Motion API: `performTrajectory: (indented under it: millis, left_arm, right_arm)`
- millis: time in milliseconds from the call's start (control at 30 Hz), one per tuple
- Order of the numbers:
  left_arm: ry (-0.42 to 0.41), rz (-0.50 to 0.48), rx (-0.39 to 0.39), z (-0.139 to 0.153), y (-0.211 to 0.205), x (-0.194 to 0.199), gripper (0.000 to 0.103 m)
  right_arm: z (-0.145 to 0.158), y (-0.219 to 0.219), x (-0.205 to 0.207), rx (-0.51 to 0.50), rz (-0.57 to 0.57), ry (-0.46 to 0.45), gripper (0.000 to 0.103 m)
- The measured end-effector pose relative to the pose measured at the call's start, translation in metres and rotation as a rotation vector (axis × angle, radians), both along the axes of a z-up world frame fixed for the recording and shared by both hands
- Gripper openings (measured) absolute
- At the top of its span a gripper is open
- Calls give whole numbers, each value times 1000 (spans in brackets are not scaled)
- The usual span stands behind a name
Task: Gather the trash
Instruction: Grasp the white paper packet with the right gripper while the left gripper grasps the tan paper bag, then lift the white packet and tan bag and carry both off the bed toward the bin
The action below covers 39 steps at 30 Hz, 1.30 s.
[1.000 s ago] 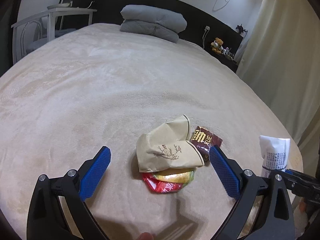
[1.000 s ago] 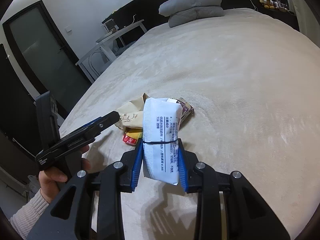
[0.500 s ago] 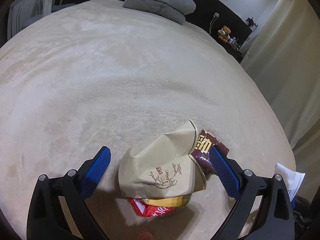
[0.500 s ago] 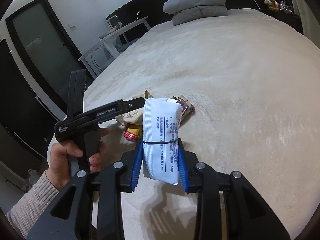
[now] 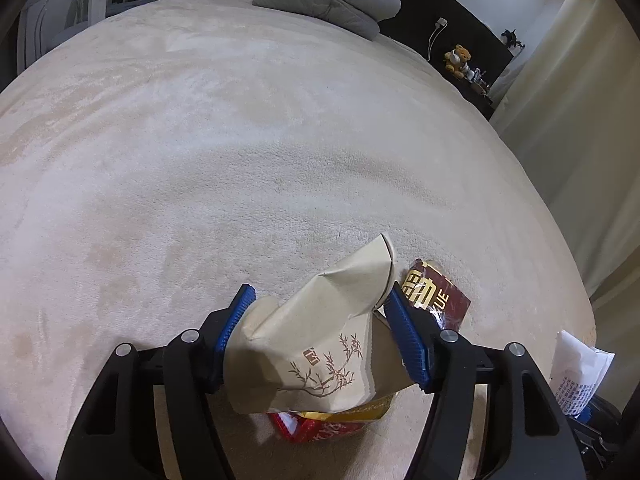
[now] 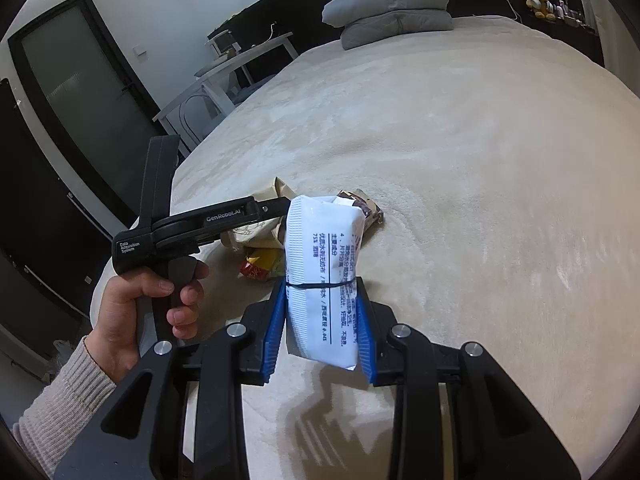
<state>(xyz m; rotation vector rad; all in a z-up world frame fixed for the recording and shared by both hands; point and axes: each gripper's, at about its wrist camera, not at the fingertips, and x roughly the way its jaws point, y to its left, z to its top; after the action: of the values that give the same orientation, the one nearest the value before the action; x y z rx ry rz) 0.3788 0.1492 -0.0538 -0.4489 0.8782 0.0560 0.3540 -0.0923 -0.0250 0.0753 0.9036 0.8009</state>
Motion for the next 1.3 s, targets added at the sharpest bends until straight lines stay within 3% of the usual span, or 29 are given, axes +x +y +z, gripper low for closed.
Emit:
performTrajectory:
  millis: [400, 600, 833, 1300]
  left_arm:
    - [-111, 19, -29, 31, 2, -41, 63]
    - [-182, 40, -75, 48, 0, -76, 63]
    - [-268, 17, -75, 67, -9, -114, 63]
    - [-345, 7, -123, 74, -33, -204, 63]
  right_arm:
    - [2, -14, -9, 15, -59, -22, 33]
    - [2, -21, -21, 24, -82, -41, 33]
    - [3, -32, -35, 10, -99, -92, 33]
    - [2, -62, -83, 35, -139, -122, 33]
